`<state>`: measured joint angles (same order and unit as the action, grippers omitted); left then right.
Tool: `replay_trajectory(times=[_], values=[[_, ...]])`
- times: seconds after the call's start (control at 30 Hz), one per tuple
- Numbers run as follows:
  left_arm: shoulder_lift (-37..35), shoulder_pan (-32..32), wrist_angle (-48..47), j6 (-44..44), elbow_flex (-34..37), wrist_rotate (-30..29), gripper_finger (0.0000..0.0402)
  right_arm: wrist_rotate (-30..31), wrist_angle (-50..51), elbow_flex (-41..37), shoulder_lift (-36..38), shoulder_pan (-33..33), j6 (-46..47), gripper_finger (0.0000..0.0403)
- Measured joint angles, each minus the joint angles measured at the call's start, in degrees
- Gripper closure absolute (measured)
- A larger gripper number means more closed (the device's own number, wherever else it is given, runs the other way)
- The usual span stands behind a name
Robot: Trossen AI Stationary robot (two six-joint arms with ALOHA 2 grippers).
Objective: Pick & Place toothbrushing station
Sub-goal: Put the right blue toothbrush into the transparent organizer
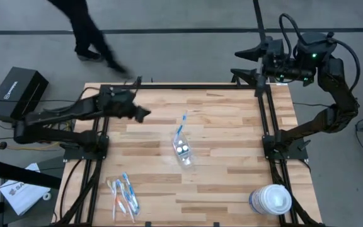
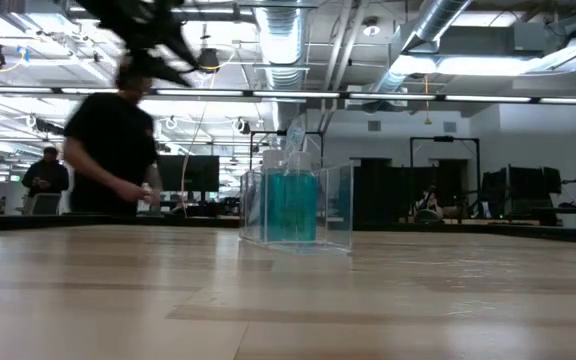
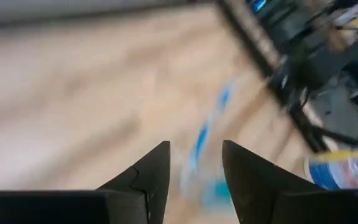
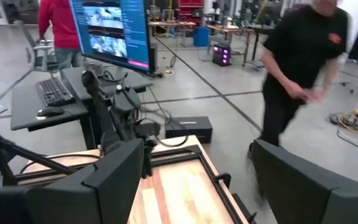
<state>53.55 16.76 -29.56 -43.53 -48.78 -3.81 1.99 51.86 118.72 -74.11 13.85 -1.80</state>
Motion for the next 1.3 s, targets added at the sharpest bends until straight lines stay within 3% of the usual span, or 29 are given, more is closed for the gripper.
replay_trajectory(times=[0.13,0.27,0.77,0.97,1.1,1.3], values=[[-2.45,-6.89,-12.40,-12.92,-0.04,-0.65,0.0262,-2.05,-0.77,0.00,0.00,0.00,-0.84,0.0113],[-1.32,-14.57,-18.17,-22.65,-0.01,-0.88,0.0262,-2.89,-1.36,0.00,0.00,0.00,-1.81,0.0113],[16.24,-39.50,-19.44,-60.59,0.03,-4.86,0.0262,-10.13,-1.34,0.00,0.00,0.00,-4.13,0.0113],[20.33,-49.08,-19.60,-80.49,0.03,-4.91,0.0262,-13.18,-1.34,0.00,0.00,0.02,-4.63,0.0113],[23.20,-50.84,-19.10,-83.81,0.03,-0.26,0.0262,-14.85,-1.34,0.00,0.00,0.02,-5.77,0.0113],[23.61,-49.73,-18.96,-82.71,-0.23,-0.69,0.0262,-16.08,-1.30,0.00,-0.02,0.04,-6.35,0.0113]])
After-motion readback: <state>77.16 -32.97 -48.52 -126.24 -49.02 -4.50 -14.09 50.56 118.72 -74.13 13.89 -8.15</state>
